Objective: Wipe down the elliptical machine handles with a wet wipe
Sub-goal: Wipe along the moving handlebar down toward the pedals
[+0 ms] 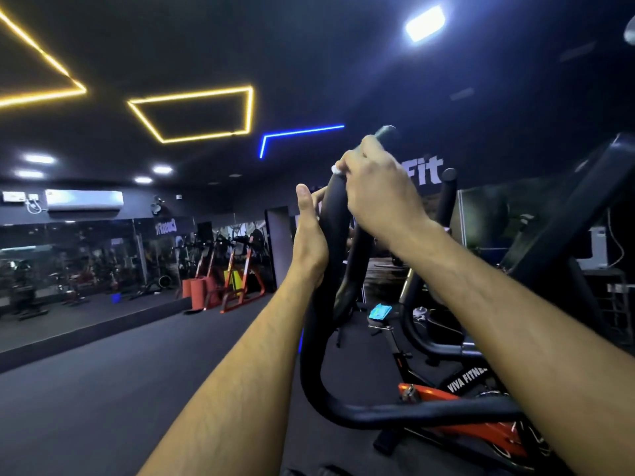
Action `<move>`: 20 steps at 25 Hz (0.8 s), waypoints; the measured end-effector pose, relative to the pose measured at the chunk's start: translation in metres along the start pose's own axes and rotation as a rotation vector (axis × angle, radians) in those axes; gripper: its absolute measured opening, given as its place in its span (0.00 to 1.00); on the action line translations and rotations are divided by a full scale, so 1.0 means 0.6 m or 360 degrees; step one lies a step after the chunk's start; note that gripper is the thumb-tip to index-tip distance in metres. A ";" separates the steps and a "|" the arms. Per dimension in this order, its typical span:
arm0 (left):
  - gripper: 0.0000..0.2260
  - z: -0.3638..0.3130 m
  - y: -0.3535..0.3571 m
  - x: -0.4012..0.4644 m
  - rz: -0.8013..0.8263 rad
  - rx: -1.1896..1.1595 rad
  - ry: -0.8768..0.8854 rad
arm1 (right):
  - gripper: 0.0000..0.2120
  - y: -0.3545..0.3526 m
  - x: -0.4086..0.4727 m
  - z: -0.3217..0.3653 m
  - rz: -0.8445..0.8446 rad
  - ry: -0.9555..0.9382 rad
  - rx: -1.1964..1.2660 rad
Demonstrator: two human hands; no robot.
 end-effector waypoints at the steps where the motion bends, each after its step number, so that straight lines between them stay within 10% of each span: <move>1: 0.41 0.002 -0.001 0.002 -0.0004 0.0004 0.0023 | 0.08 -0.001 -0.014 0.002 0.0033 -0.0062 -0.0058; 8: 0.34 -0.011 -0.001 -0.022 -0.0109 -0.0029 0.0031 | 0.12 0.021 -0.118 0.010 0.0237 -0.0403 -0.0022; 15: 0.37 0.009 -0.004 -0.005 -0.0089 0.0190 0.0031 | 0.09 -0.002 -0.008 -0.064 -0.0446 0.0507 0.0860; 20: 0.39 0.022 -0.013 0.005 -0.0127 0.0374 0.0005 | 0.08 0.034 -0.045 -0.034 -0.0492 0.0512 0.0940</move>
Point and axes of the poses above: each hand's wrist, its own x-axis towards the middle knuckle, its own y-axis out of the palm, z = x × y, the point moved 1 cm from there along x, towards the middle knuckle, and after that the axes turned 8 degrees about y, right-handed, at the moved point
